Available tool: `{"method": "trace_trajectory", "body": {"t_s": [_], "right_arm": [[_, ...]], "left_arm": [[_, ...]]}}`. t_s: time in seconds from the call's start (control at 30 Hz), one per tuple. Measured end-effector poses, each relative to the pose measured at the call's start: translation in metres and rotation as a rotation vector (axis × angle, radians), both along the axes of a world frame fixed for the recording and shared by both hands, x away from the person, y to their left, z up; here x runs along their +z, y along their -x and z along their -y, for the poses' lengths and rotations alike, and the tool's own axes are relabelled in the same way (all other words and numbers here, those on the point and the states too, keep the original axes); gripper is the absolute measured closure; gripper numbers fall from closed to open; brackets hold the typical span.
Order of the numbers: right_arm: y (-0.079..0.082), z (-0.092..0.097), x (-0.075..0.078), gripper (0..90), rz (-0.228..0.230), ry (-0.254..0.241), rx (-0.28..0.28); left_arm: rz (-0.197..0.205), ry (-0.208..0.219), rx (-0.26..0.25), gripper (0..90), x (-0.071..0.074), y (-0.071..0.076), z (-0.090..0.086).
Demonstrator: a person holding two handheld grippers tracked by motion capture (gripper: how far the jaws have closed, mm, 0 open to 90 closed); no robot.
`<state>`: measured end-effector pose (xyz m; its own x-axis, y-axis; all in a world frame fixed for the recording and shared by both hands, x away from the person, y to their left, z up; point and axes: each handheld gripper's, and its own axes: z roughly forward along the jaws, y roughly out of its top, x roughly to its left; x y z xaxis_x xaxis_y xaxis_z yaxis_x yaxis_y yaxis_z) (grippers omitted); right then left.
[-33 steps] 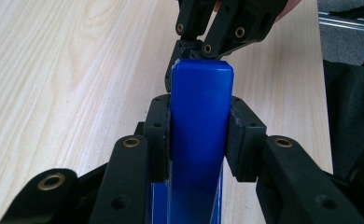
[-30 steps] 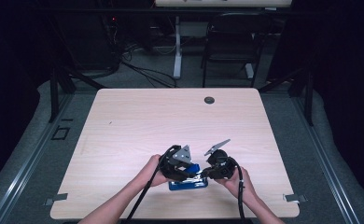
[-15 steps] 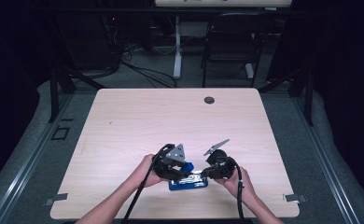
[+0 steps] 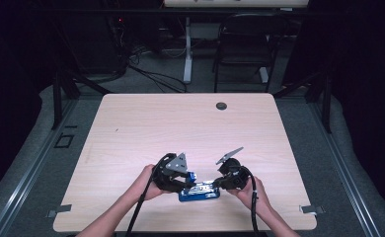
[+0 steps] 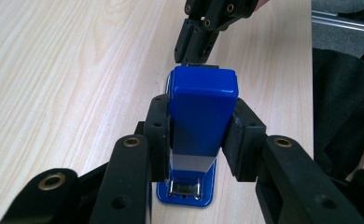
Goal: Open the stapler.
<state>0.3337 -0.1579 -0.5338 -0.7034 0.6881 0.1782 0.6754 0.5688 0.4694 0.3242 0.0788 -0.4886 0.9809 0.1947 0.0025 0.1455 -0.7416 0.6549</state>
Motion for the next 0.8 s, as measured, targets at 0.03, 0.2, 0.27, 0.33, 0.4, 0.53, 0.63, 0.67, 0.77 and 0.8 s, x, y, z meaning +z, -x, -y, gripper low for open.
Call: {"method": "trace_trajectory", "body": {"t_s": [0.03, 0.2, 0.27, 0.33, 0.4, 0.53, 0.63, 0.67, 0.77, 0.8], "right_arm": [[0.000, 0.000, 0.000, 85.2, -0.002, 0.002, -0.002], [0.000, 0.000, 0.000, 85.2, 0.004, 0.003, 0.002], [0.000, 0.000, 0.000, 85.2, 0.004, 0.002, 0.001], [0.000, 0.000, 0.000, 85.2, 0.001, -0.003, 0.000], [0.000, 0.000, 0.000, 85.2, 0.003, 0.001, -0.002], [0.000, -0.001, 0.000, 85.2, 0.006, 0.008, -0.004], [0.001, -0.003, 0.002, 85.1, 0.011, 0.031, 0.007], [0.001, -0.003, 0.002, 85.1, 0.016, 0.027, 0.002], [0.000, 0.000, 0.006, 84.3, 0.011, -0.004, 0.007], [-0.001, 0.002, 0.010, 87.5, 0.020, -0.019, 0.005]], "left_arm": [[0.001, 0.005, 0.006, 66.1, 0.000, 0.001, -0.001], [-0.004, 0.017, 0.010, 66.1, -0.001, 0.001, -0.009], [-0.002, 0.023, 0.016, 66.1, -0.001, 0.003, -0.012], [-0.008, 0.024, 0.017, 66.0, -0.001, 0.003, -0.018], [-0.016, 0.029, 0.023, 65.9, -0.002, 0.003, -0.023], [-0.016, 0.033, 0.022, 65.8, -0.003, 0.003, -0.026], [-0.019, 0.028, 0.016, 65.8, -0.002, 0.002, -0.025], [-0.020, 0.030, 0.015, 65.8, -0.002, 0.002, -0.025], [-0.017, 0.034, 0.018, 65.8, -0.002, 0.002, -0.024], [-0.015, 0.030, 0.015, 65.9, -0.001, 0.002, -0.023]]}}
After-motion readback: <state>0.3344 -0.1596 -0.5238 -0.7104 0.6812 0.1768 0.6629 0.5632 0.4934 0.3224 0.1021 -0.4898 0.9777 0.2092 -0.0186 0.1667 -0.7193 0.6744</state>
